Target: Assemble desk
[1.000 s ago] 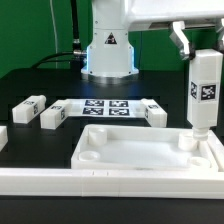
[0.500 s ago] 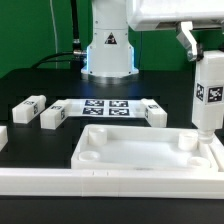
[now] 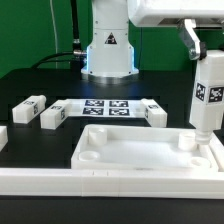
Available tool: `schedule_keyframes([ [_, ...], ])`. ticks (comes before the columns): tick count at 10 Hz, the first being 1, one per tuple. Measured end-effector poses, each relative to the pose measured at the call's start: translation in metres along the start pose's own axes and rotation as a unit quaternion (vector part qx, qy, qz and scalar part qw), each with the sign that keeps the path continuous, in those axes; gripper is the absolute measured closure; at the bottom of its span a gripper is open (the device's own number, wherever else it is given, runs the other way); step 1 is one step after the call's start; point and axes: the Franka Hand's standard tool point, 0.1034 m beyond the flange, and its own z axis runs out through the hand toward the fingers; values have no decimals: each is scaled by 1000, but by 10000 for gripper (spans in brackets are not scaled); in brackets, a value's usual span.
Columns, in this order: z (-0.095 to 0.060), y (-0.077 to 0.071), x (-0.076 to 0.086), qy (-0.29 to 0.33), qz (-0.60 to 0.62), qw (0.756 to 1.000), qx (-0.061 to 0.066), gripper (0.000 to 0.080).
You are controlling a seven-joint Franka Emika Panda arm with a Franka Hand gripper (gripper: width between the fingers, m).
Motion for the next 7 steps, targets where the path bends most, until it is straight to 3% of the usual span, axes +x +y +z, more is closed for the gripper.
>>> schedule_keyframes([
  [3,1,0,-1,-1,1,1000,0,509],
  [7,16,-1,-11,-9,-3,1000,1,509],
])
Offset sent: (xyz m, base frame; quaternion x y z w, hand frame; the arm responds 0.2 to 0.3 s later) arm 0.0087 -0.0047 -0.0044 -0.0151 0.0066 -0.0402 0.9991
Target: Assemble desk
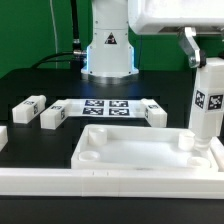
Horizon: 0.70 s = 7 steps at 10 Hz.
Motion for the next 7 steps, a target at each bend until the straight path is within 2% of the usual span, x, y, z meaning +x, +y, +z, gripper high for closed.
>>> schedule_keyframes([
  [2,9,-1,-8,-8,1,1000,2,509],
  [7,13,0,-12,-10,-1,1000,1,509],
])
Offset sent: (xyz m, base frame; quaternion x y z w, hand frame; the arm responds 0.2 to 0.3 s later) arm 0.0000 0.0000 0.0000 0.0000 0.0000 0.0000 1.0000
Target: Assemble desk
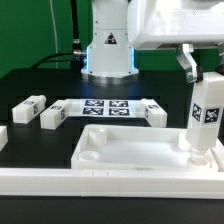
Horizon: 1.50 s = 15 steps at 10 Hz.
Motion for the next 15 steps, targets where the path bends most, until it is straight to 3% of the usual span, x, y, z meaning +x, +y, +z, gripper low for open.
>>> schedule_keyframes([
  [13,13,-3,-8,-3,0,1000,1,509],
  [15,13,-4,-9,20,0,1000,-3,509],
])
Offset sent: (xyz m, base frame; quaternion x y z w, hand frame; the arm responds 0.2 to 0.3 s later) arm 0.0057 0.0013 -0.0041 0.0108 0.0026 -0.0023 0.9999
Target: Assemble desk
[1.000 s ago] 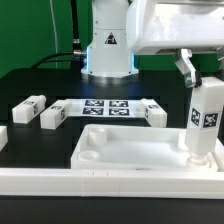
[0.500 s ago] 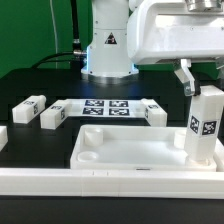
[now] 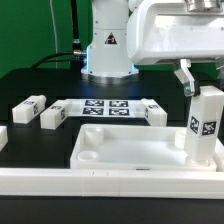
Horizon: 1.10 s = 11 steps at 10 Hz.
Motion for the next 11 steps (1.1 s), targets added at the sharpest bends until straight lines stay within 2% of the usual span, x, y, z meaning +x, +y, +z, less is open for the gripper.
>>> schedule_keyframes([
  [4,-1,-1,0,18,-1,1000,-4,500],
  [5,-1,-1,0,18,-1,1000,-4,301],
  [6,-1,-1,0,18,-1,1000,-4,301],
  [7,-1,-1,0,18,-1,1000,-4,183],
  [11,-15,1,10,19,-4,1000,-4,151],
])
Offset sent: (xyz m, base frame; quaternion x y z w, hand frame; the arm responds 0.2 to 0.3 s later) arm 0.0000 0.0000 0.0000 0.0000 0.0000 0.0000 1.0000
